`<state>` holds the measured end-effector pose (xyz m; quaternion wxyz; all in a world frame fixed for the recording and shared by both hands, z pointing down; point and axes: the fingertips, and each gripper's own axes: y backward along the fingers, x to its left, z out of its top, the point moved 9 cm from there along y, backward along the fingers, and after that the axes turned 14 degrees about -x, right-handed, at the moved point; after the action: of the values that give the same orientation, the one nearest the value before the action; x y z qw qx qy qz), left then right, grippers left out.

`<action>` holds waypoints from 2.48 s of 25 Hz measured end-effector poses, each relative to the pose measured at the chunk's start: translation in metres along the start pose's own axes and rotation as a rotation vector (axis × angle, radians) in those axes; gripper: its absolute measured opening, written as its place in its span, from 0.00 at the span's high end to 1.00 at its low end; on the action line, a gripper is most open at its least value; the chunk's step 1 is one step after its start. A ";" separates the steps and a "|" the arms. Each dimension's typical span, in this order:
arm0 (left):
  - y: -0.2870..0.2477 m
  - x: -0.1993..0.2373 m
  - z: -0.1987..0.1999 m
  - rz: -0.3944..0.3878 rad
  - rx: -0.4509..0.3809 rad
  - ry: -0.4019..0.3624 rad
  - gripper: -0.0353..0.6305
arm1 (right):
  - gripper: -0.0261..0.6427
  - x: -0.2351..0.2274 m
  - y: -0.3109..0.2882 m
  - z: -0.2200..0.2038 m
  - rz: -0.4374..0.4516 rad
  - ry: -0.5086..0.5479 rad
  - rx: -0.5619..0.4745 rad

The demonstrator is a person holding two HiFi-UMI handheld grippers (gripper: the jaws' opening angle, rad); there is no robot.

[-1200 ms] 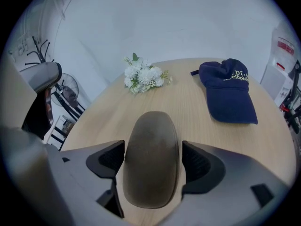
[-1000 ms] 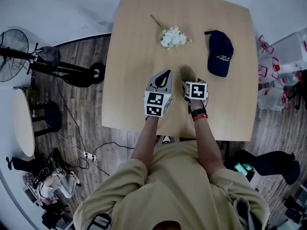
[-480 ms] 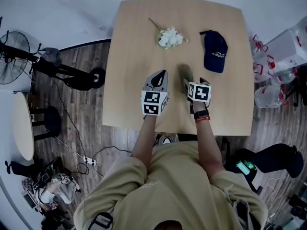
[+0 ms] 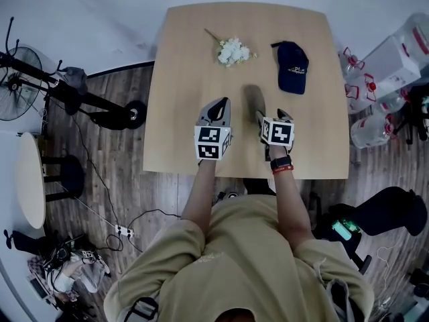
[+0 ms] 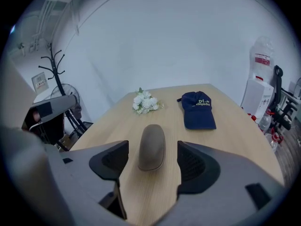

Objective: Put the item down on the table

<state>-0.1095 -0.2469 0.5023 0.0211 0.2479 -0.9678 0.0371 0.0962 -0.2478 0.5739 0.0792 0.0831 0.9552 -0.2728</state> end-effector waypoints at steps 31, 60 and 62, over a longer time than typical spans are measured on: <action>0.128 -0.056 0.033 -0.012 -0.088 -0.048 0.91 | 0.73 0.033 0.163 -0.001 0.001 0.024 -0.276; 0.132 -0.044 0.083 0.010 -0.214 -0.094 0.91 | 0.90 0.058 0.196 0.049 -0.012 0.122 -0.595; 0.132 -0.044 0.081 0.014 -0.212 -0.099 0.91 | 0.90 0.058 0.195 0.050 -0.008 0.122 -0.607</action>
<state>-0.1362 -0.1172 0.4104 -0.0012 0.2388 -0.9680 -0.0774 0.0845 -0.1046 0.4213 0.0417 0.0683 0.9963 0.0304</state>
